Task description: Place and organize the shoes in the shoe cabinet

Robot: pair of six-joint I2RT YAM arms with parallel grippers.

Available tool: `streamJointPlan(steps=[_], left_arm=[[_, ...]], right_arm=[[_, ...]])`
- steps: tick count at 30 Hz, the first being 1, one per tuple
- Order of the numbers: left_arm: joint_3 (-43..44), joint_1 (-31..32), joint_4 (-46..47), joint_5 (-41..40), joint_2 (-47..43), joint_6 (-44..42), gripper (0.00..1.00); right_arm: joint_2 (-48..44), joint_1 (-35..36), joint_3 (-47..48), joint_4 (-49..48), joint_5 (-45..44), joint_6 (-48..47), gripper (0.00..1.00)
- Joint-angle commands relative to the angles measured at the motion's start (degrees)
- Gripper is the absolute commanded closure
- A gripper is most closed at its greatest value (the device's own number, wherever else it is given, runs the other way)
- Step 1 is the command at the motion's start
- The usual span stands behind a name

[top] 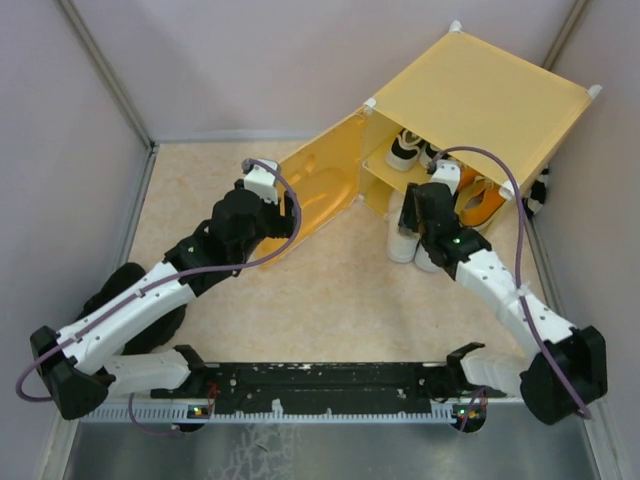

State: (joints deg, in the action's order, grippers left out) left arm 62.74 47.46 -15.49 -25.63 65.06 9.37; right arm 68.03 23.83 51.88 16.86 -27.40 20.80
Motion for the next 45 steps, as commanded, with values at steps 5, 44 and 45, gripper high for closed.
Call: streamJointPlan(steps=[5, 44, 45], left_arm=[[-0.2, -0.1, 0.6, -0.1, 0.0, 0.0, 0.24], [-1.1, -0.1, 0.7, -1.2, 0.8, -0.6, 0.23], [-1.1, -0.1, 0.7, -1.1, 1.0, -0.6, 0.23]], right_arm=[[-6.5, 4.5, 2.8, 8.1, 4.2, -2.8, 0.42], [20.0, 6.0, -7.8, -41.9, -20.5, -2.6, 0.66], [21.3, 6.0, -6.1, -41.3, -20.4, -2.7, 0.66]])
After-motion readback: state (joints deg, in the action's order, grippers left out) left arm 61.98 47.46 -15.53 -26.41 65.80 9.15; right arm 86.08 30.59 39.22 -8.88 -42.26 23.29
